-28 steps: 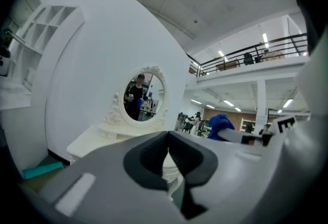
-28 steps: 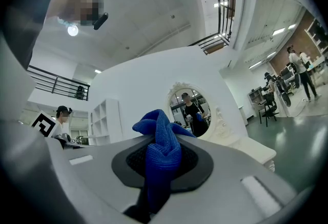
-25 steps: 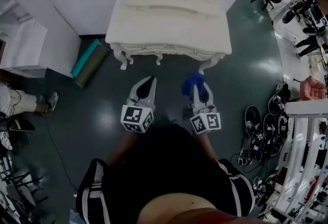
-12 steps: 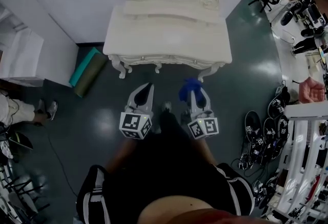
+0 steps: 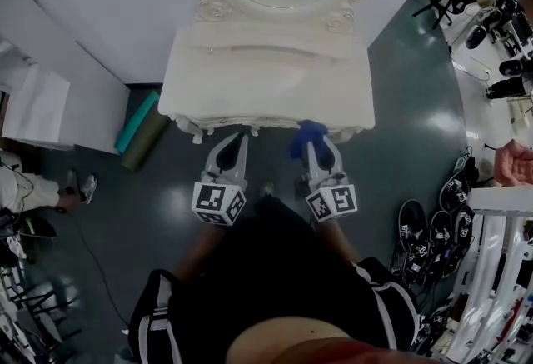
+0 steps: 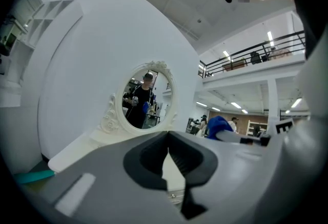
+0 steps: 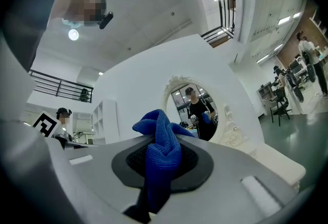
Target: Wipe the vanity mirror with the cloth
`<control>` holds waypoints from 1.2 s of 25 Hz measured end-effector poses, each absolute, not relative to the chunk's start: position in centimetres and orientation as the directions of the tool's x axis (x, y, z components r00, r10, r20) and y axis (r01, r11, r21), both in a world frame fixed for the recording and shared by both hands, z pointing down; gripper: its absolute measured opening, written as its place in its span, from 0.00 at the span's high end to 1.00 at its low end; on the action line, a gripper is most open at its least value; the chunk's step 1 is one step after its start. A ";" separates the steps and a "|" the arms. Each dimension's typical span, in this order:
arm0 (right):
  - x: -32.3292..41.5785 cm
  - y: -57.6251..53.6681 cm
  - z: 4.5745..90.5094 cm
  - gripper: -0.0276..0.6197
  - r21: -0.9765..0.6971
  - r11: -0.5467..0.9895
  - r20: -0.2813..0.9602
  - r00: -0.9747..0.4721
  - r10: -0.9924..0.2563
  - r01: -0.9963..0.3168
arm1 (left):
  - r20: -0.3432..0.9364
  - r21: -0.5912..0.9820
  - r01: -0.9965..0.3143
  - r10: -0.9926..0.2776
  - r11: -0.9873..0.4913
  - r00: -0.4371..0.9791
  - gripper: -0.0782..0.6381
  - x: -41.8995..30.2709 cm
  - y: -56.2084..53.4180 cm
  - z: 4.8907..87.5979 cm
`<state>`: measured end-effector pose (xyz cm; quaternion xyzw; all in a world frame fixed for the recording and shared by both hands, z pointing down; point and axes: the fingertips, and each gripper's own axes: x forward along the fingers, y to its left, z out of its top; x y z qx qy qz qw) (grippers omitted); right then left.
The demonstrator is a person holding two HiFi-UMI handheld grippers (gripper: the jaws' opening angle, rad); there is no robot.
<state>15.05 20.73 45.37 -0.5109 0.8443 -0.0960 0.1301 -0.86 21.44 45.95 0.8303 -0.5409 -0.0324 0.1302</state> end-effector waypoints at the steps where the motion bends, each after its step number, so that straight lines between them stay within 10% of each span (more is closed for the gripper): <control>1: 15.4 19.8 45.2 0.88 -0.290 0.470 -0.128 -0.453 -0.882 -0.834 | 0.081 0.250 -0.894 -0.912 -0.372 0.403 0.88 -0.5 20.7 45.7; 30: 12.5 -1.2 43.9 0.88 -0.362 0.317 -0.146 -0.283 -0.948 -0.876 | 0.043 0.235 -0.841 -0.860 -0.487 0.509 0.88 -4.0 0.0 42.7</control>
